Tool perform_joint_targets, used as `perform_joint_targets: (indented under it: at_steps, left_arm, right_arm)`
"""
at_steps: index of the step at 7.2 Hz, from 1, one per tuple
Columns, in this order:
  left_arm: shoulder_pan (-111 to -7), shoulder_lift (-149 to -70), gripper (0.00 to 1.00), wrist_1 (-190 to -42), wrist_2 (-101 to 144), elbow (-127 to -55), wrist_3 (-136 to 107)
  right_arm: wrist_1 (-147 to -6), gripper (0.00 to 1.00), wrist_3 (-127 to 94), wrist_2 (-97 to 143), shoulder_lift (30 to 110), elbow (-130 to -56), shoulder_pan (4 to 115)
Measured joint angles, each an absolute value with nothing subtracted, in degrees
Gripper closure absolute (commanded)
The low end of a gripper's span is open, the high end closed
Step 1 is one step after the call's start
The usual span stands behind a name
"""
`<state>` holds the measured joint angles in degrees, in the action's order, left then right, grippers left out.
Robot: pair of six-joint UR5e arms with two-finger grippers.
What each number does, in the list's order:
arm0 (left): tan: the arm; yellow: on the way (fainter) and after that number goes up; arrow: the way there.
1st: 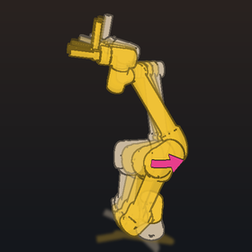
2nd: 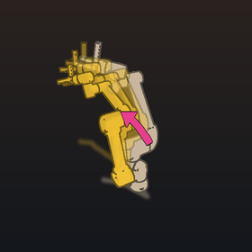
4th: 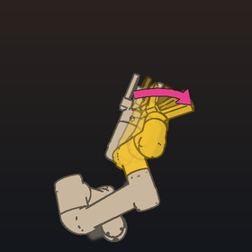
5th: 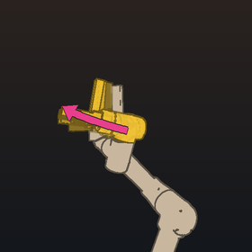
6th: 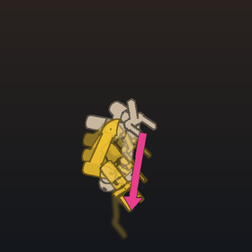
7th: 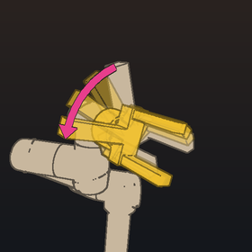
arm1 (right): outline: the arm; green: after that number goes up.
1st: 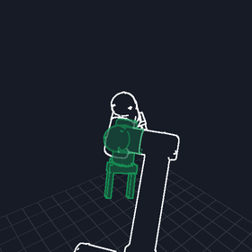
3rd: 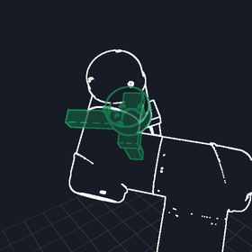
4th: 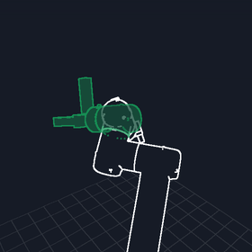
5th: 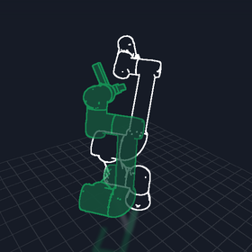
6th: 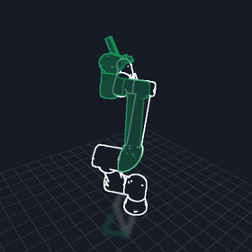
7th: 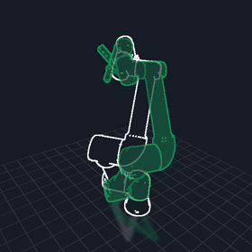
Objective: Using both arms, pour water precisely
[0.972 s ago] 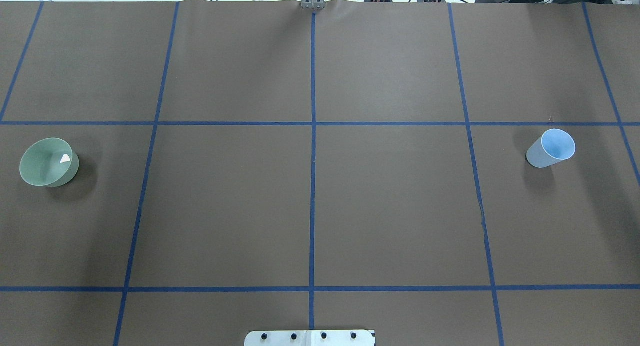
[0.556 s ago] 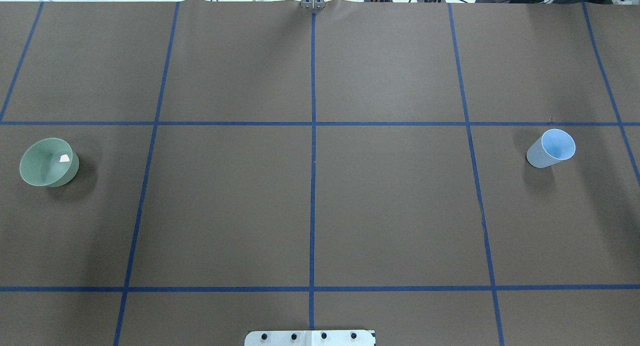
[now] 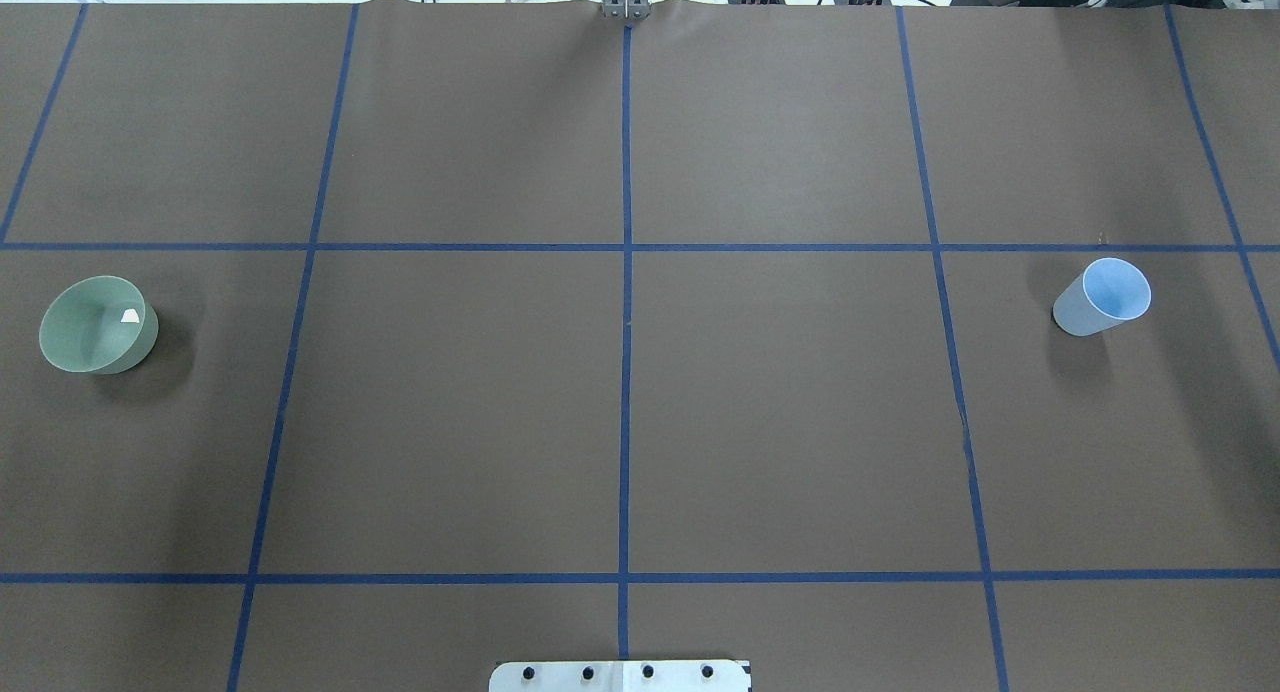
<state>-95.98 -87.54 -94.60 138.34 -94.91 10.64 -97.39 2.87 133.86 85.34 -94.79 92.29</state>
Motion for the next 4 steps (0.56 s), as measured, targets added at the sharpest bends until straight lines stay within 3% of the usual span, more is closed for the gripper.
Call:
perform_joint_targets:
  at_steps: [4]
  left_arm:
    - [-96.0, -87.6, 0.00, -94.5, 138.3, -94.9, 10.6]
  right_arm:
    - [-97.4, 0.00, 2.9, 133.9, 85.3, -95.6, 92.3]
